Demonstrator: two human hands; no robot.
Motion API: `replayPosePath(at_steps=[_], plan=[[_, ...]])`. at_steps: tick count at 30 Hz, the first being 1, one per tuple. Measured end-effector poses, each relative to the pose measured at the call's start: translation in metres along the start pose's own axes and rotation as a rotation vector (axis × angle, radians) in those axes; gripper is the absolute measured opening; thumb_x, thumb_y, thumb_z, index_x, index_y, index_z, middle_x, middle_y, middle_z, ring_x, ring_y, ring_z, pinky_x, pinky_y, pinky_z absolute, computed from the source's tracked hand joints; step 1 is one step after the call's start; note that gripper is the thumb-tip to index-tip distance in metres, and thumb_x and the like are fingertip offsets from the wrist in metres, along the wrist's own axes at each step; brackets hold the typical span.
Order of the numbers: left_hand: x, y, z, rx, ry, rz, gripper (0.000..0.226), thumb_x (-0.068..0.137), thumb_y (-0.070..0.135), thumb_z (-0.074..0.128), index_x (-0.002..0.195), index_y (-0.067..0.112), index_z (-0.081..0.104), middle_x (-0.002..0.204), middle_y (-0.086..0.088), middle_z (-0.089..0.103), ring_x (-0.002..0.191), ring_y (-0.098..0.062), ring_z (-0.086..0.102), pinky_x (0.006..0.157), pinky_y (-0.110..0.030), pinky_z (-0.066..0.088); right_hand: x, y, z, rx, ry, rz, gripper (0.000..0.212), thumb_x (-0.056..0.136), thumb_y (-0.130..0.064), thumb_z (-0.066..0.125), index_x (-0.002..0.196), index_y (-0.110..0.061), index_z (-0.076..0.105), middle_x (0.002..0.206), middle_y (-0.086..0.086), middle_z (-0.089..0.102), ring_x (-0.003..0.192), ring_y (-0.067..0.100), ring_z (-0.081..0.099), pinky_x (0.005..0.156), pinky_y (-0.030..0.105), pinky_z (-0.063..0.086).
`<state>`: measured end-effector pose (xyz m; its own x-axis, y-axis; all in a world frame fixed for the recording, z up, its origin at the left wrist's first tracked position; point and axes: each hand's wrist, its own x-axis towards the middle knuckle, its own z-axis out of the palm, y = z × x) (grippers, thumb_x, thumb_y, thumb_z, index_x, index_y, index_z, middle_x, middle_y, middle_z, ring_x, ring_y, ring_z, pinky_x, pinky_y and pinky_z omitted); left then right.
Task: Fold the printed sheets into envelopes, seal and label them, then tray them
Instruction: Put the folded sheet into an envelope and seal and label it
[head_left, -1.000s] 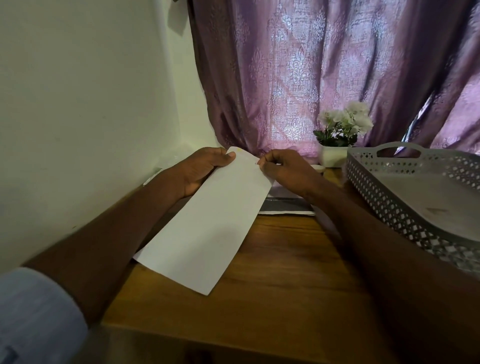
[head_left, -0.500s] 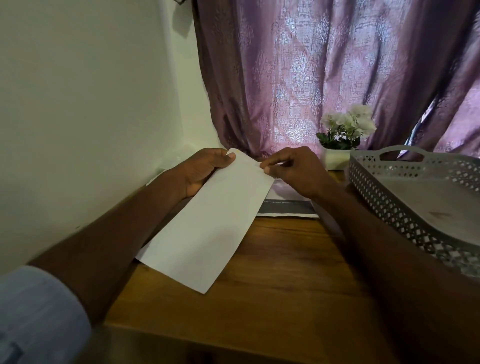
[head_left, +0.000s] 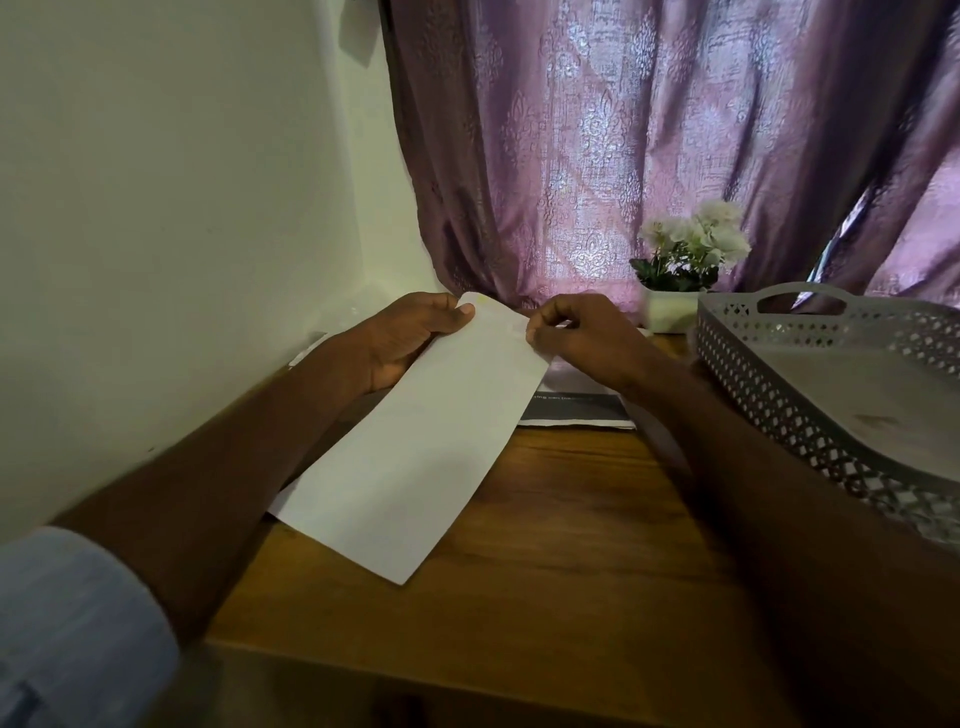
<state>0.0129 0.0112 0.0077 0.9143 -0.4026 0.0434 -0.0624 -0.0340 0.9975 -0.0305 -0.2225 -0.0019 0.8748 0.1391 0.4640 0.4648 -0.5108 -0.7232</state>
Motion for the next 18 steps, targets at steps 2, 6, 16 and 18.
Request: replayPosePath(at_steps=[2,6,16,18], plan=[[0.0001,0.0004,-0.0005,0.007,0.004,0.008,0.029,0.102,0.022,0.061,0.122,0.001,0.067,0.112,-0.016,0.075,0.1,-0.03,0.071,0.102,-0.046,0.053,0.0004,0.0021,-0.0008,-0.001,0.004,-0.021,0.009,0.09,-0.011,0.07,0.092,-0.017,0.078,0.09,-0.01,0.075,0.084,0.006,0.065,0.084,0.03,0.053],[-0.0005,0.0019,-0.0033,0.01,0.026,0.016,0.041,0.102,0.024,0.062,0.132,-0.004,0.062,0.12,-0.021,0.071,0.104,-0.033,0.069,0.107,-0.051,0.051,0.001,0.0057,-0.0033,-0.051,0.026,-0.079,0.019,0.089,-0.012,0.076,0.106,-0.019,0.081,0.102,-0.007,0.078,0.091,0.01,0.071,0.088,0.035,0.06],[-0.0012,0.0007,-0.0004,-0.011,0.005,-0.01,0.037,0.103,0.022,0.06,0.13,-0.002,0.063,0.113,-0.017,0.074,0.097,-0.03,0.072,0.1,-0.046,0.056,0.0004,0.0026,-0.0017,-0.039,0.049,-0.051,0.015,0.085,-0.013,0.079,0.083,-0.028,0.078,0.094,-0.007,0.075,0.086,0.017,0.07,0.086,0.038,0.057],[-0.0008,0.0001,0.0003,-0.018,-0.021,0.001,0.031,0.103,0.022,0.059,0.124,0.0,0.066,0.107,-0.014,0.076,0.092,-0.027,0.074,0.092,-0.041,0.059,-0.0007,0.0008,-0.0004,-0.016,0.012,-0.007,0.014,0.087,-0.012,0.076,0.082,-0.024,0.077,0.088,-0.008,0.074,0.082,0.01,0.067,0.083,0.032,0.054]])
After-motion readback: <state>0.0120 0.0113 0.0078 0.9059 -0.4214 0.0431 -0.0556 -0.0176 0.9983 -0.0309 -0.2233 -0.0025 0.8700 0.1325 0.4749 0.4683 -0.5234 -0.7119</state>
